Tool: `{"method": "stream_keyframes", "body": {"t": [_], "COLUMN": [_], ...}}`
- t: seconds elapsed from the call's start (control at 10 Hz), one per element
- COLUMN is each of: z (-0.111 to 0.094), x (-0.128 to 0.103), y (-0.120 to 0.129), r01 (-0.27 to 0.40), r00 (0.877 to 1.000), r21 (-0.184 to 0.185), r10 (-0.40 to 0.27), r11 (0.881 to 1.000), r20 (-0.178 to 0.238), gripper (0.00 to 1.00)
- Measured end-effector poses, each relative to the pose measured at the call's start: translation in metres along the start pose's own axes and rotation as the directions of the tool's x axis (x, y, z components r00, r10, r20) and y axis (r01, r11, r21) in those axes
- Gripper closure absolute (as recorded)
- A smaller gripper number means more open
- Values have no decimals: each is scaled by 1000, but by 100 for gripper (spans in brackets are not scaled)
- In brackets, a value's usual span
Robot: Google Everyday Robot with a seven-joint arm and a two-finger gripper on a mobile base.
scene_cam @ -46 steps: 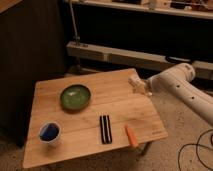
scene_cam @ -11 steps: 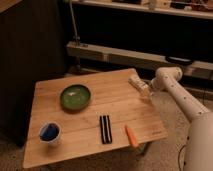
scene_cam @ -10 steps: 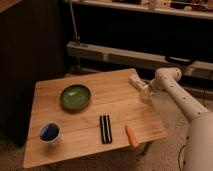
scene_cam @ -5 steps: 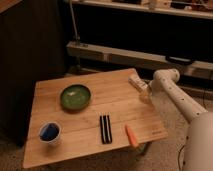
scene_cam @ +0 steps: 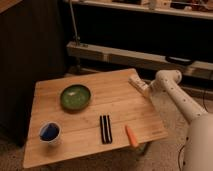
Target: Stand the bottle upright
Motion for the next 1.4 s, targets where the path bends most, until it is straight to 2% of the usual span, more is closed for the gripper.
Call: {"method": "stream_keyframes", "body": {"t": [0.3, 0.7, 1.0, 1.4], "z": [-6, -19, -16, -9], "x": [2, 6, 3, -1], "y": [3, -7, -13, -16], "r01": [11, 46, 70, 79], "r00": [1000, 997, 997, 997], "r21": [-3, 20, 41, 50], "r10": [-11, -45, -68, -78], "r11": [1000, 999, 997, 996], "r20": [-17, -57, -42, -17], "gripper": [53, 53, 53, 54]}}
